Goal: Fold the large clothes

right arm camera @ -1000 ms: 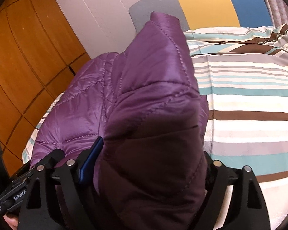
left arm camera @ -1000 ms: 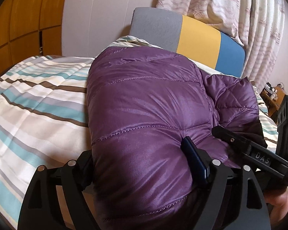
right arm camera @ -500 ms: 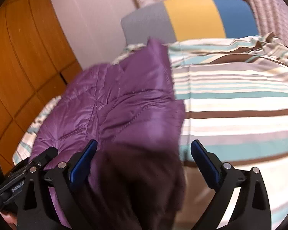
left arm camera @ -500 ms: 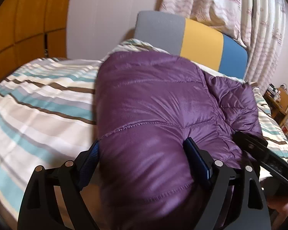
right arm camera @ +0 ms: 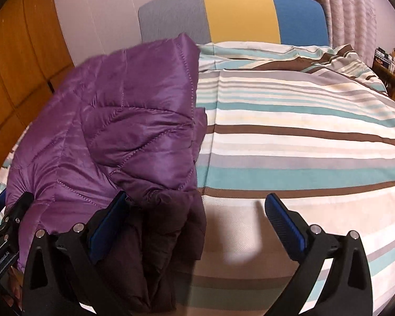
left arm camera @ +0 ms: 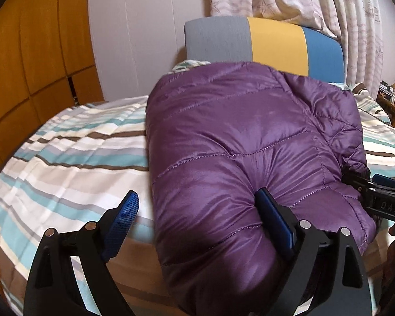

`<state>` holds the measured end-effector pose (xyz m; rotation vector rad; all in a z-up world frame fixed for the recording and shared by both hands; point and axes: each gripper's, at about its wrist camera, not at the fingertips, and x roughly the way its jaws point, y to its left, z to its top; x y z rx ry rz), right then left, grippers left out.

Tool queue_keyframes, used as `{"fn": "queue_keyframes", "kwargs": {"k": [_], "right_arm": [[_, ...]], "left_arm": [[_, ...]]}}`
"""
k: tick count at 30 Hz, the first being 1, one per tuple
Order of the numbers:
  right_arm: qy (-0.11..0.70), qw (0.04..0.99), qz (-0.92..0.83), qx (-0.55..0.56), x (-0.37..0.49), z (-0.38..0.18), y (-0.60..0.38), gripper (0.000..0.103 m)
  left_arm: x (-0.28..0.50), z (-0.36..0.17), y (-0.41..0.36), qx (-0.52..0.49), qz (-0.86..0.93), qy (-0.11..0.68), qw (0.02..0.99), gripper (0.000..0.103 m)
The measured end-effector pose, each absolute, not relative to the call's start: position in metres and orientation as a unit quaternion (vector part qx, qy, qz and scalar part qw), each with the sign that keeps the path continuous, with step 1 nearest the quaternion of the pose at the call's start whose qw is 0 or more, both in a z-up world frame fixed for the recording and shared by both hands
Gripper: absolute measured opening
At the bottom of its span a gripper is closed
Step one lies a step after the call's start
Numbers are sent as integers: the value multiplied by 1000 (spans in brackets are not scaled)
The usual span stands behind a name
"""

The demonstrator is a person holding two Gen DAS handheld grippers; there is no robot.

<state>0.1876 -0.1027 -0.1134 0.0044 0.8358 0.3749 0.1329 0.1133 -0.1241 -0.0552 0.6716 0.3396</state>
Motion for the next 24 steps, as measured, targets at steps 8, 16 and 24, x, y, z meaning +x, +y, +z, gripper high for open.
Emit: {"fn": "queue_keyframes", "kwargs": {"k": [8,16,24], "right_arm": [[393,902,179,0,170,-109,-101,101],[402,892,207,5,126,-92,-111,101],[406,879,250,-7,80,-75,-118,101]], "left_arm": [[106,-111,120,-109,174,306,930,100],[60,-92,99,-109,177,293,933,100],[23,-73,69,-85,164,283,941,100]]}}
